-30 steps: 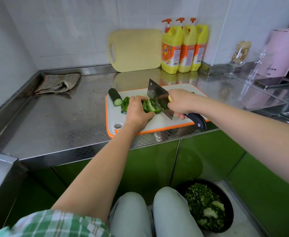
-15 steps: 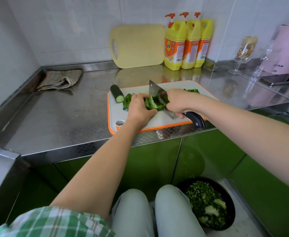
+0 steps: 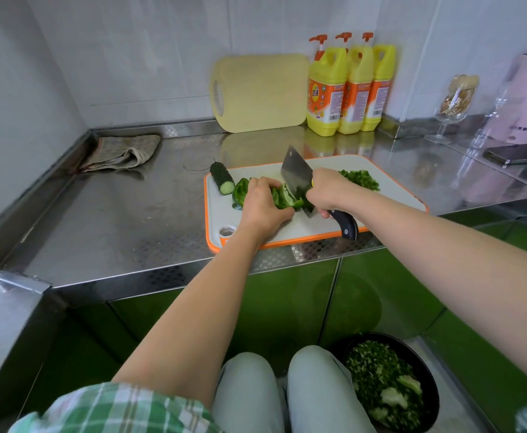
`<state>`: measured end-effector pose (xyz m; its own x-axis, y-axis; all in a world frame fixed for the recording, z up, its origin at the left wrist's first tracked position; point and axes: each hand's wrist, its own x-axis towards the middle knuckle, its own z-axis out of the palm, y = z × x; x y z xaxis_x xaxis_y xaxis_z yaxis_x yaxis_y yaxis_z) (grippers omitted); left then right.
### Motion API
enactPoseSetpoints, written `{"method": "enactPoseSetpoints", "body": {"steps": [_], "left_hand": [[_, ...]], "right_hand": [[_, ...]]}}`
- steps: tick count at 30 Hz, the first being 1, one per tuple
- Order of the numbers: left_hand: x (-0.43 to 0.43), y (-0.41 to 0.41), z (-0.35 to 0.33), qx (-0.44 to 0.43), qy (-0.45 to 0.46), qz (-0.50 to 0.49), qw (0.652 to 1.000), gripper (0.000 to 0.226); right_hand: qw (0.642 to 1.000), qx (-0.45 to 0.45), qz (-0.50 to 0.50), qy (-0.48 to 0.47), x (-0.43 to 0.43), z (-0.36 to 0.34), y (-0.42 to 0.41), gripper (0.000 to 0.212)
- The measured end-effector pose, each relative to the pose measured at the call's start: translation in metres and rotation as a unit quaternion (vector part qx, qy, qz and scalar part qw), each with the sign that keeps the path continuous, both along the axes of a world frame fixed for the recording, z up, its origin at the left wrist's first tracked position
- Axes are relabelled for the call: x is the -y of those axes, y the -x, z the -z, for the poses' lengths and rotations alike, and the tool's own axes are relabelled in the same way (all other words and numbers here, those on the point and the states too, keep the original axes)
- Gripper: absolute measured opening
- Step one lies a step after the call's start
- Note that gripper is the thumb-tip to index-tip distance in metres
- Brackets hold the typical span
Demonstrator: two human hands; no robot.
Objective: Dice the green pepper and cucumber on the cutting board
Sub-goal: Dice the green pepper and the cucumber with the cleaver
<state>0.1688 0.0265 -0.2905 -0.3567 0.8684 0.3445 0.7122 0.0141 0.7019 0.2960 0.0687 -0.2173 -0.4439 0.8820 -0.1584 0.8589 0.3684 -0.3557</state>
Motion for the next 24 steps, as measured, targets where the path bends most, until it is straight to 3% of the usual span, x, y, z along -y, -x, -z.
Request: {"method": "enactPoseSetpoints", "body": {"steps": [8,12,24], "left_hand": [[-0.001,0.001,0.000,0.002,-0.008,0.003,1.000,0.060],[-0.001,0.001,0.000,-0.003,-0.009,0.006,1.000,0.061],[-0.002,0.003,0.002,0.007,-0.013,0.005,1.000,0.061]], "right_hand": [[0.998,-0.041,-0.011,-0.041,-0.005,-0.019,-0.021,0.018],[0.999,0.001,-0.030,-0.026,0.004,-0.025,-0.019,0.029],[0.997,0.063,-0.048,-0.010,0.023,-0.015,-0.019,0.031]]}}
